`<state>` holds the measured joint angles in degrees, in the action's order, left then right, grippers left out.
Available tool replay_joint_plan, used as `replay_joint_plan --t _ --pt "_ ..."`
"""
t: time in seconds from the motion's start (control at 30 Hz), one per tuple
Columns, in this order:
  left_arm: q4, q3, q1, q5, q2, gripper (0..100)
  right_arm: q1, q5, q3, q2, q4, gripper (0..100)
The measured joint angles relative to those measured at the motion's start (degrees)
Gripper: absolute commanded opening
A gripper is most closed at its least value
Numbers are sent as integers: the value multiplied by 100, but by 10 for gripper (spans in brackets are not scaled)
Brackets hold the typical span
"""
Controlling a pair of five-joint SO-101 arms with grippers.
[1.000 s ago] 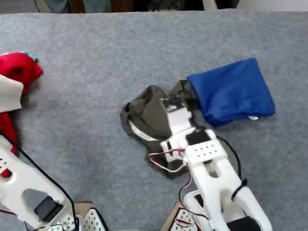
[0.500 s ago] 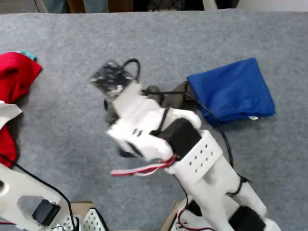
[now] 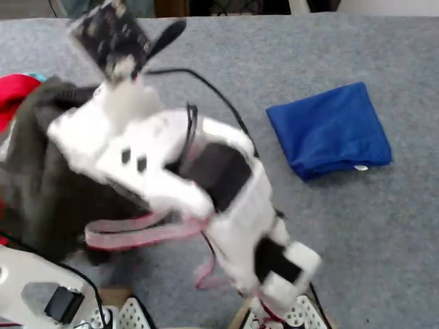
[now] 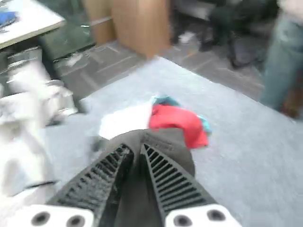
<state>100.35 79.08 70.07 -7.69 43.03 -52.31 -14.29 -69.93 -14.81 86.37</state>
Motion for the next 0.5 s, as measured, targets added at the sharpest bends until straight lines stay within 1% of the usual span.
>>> replay_joint_plan --t 0.17,0.27,0.37,0.5 --pt "0 -325 0 26 0 288 1248 -141 -273 -1389 1196 15" --pt "-9 -360 0 202 0 288 2057 -35 -97 -1714 1415 15" --pt "-18 -369 0 281 -9 288 2778 378 457 -1723 1442 15" --pt "-18 -369 0 352 -9 288 3420 888 1873 -1635 1442 15"
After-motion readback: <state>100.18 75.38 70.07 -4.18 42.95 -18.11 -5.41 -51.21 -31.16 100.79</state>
